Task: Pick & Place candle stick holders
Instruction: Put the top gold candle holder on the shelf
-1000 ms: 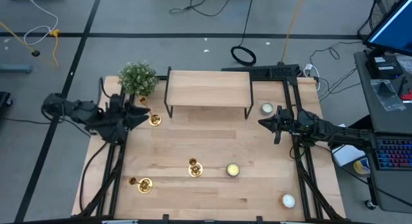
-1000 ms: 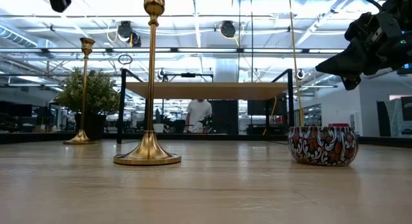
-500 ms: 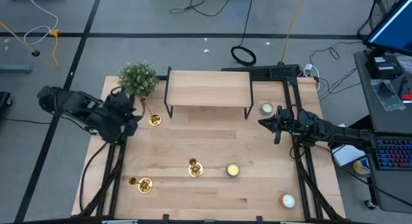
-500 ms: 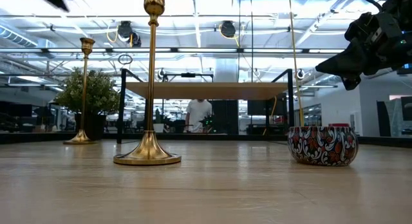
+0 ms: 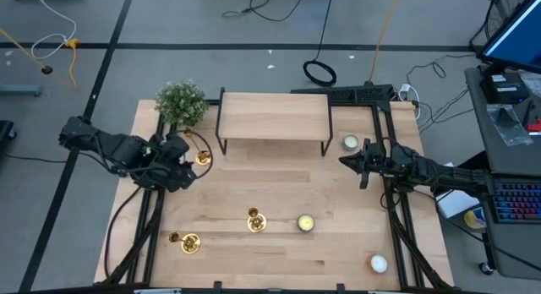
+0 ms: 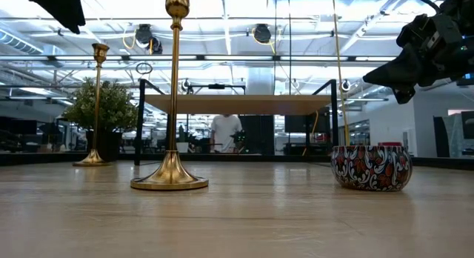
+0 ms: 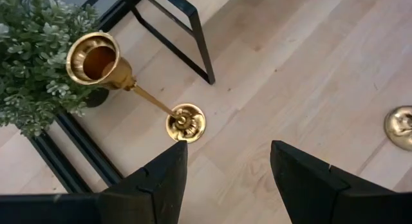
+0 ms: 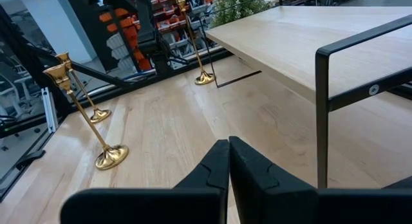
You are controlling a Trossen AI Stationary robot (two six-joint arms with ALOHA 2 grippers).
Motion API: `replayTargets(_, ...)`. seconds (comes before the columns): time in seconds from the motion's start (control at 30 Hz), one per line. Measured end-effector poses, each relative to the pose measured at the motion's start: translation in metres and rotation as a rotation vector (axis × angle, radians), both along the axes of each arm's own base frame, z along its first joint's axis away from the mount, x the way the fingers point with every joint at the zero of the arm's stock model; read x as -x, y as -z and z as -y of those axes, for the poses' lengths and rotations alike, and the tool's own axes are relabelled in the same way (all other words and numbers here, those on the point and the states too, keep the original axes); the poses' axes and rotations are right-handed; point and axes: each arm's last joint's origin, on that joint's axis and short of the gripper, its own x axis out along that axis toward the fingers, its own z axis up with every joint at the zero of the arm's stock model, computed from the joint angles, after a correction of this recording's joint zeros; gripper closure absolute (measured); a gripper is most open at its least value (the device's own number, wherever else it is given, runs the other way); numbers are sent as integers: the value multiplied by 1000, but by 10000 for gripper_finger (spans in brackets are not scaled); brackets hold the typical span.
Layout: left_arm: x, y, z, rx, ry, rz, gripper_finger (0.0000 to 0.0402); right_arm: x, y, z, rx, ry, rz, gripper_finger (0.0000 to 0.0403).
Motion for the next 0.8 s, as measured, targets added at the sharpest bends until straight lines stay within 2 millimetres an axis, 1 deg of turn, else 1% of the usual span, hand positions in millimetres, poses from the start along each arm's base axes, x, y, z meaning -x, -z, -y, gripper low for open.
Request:
replayTargets(0.13,0,0,0,-3,7,-3,179,0,0,0,0,0,2,399)
replayTargets(0.33,0,0,0,-25,67,-33,179,0,0,0,0,0,1,399)
replayTargets(0.53,0,0,0,-30,79,-38,179,0,0,0,0,0,2,399)
replayTargets(0.8,0,0,0,-12,31,-15,179,0,0,0,0,0,2,399)
